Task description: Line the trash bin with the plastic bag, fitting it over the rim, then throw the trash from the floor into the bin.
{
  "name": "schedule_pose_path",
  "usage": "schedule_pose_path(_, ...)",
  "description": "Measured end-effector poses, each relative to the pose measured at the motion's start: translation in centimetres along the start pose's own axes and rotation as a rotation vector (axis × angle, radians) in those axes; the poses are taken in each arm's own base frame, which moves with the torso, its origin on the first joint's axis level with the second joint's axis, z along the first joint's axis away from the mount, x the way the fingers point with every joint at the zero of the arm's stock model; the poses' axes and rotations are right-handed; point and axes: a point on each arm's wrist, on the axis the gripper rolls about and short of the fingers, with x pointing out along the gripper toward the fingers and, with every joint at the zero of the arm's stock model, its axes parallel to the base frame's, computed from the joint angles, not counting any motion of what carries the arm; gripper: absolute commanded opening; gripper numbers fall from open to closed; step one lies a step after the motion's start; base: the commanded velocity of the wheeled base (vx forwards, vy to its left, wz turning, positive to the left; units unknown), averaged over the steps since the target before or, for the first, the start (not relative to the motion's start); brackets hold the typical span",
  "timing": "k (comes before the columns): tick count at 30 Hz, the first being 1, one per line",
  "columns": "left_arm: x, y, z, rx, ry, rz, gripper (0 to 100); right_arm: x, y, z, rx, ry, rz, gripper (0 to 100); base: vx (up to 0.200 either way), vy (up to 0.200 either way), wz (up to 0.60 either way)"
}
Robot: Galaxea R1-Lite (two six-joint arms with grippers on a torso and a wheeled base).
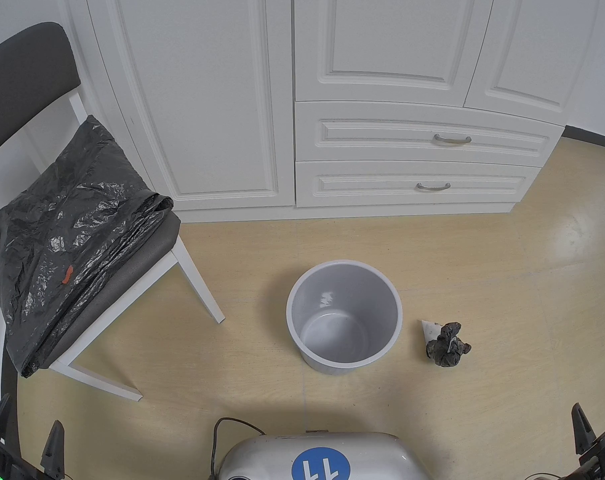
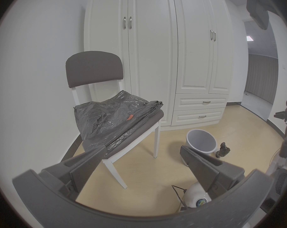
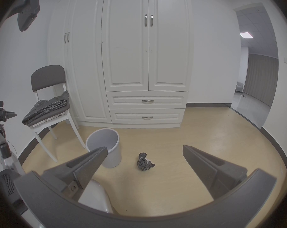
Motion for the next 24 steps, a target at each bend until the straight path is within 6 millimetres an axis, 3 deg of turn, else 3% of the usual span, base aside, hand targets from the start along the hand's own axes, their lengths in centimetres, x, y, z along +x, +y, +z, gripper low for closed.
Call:
schedule_pose_path(14, 0.0, 0.0, 0.4, -0.03, -0.036, -0.023, 100, 0.0, 0.0, 0.0, -0.02, -0.003, 0.015, 100, 0.0, 0.0, 0.0)
schedule_pose_path(20, -0.7, 0.0, 3.1, -0.064, -0.197, -0.043, 100, 0.0, 0.0, 0.4, 0.038, -0.033, 0.019, 100, 0.0, 0.0, 0.0)
schedule_pose_path(24, -1.3, 0.0, 4.2, -0.062, -0.195, -0.059, 100, -0.6, 0.0, 2.5, 0.118, -0.119, 0.047, 100, 0.0, 0.0, 0.0)
